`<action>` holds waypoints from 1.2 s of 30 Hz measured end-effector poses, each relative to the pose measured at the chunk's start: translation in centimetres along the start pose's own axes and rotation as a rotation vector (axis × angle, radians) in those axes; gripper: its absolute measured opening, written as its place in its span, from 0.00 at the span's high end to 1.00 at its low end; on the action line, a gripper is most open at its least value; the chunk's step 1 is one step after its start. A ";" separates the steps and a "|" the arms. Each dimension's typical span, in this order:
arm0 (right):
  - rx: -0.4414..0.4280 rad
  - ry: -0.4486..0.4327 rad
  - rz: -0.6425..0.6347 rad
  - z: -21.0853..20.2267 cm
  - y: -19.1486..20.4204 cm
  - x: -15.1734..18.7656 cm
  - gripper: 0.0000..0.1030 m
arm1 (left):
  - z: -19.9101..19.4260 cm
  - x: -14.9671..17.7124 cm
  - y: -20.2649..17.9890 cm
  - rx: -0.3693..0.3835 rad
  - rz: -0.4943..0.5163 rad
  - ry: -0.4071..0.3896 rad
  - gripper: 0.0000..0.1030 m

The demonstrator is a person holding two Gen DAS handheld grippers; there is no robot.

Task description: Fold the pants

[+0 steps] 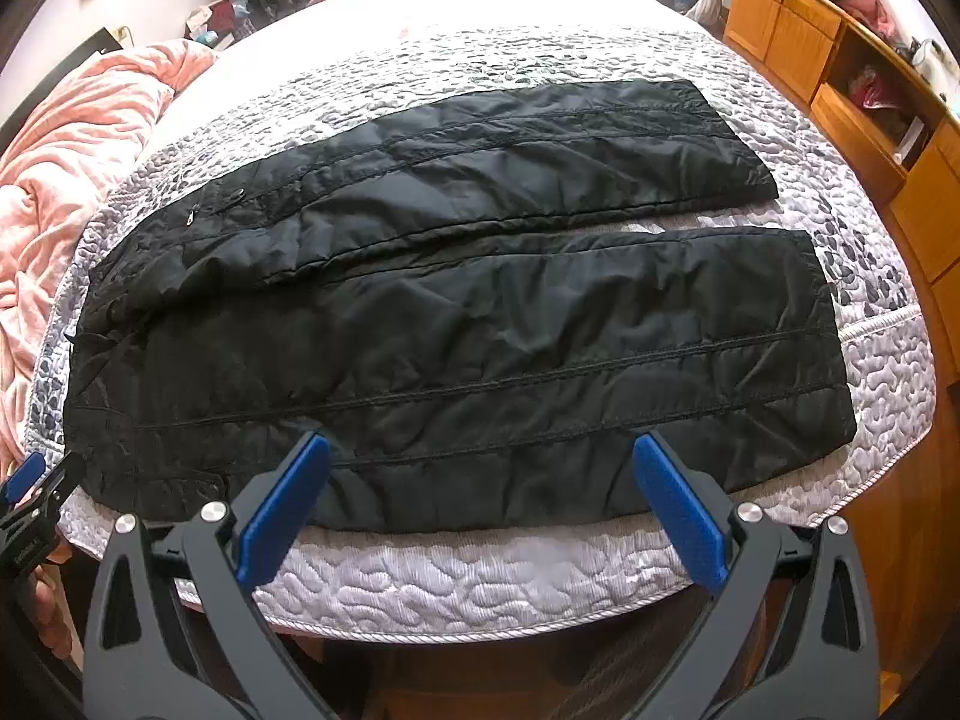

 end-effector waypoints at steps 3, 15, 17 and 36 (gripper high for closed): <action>0.002 0.002 -0.004 0.2 0.0 0.0 0.02 | 0.1 0.0 0.1 -0.002 0.000 0.002 0.04; 0.011 -0.001 -0.018 0.6 0.1 0.1 0.02 | 0.3 0.1 0.1 -0.001 -0.002 0.008 0.04; 0.010 -0.001 -0.018 0.7 0.0 0.1 0.02 | 0.3 0.1 0.1 0.001 -0.001 0.008 0.04; 0.001 -0.009 -0.004 0.8 -0.1 0.0 0.02 | 0.5 0.1 0.0 -0.002 -0.001 0.010 0.04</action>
Point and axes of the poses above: each gripper's, at about its wrist camera, not at the fingertips, and z roughly the way its jaws point, y to its left, x to its underside, the point moved 10 cm from there along z, roughly the way its jaws point, and after that the axes turned 1 degree about -y, right-handed, at the moved point
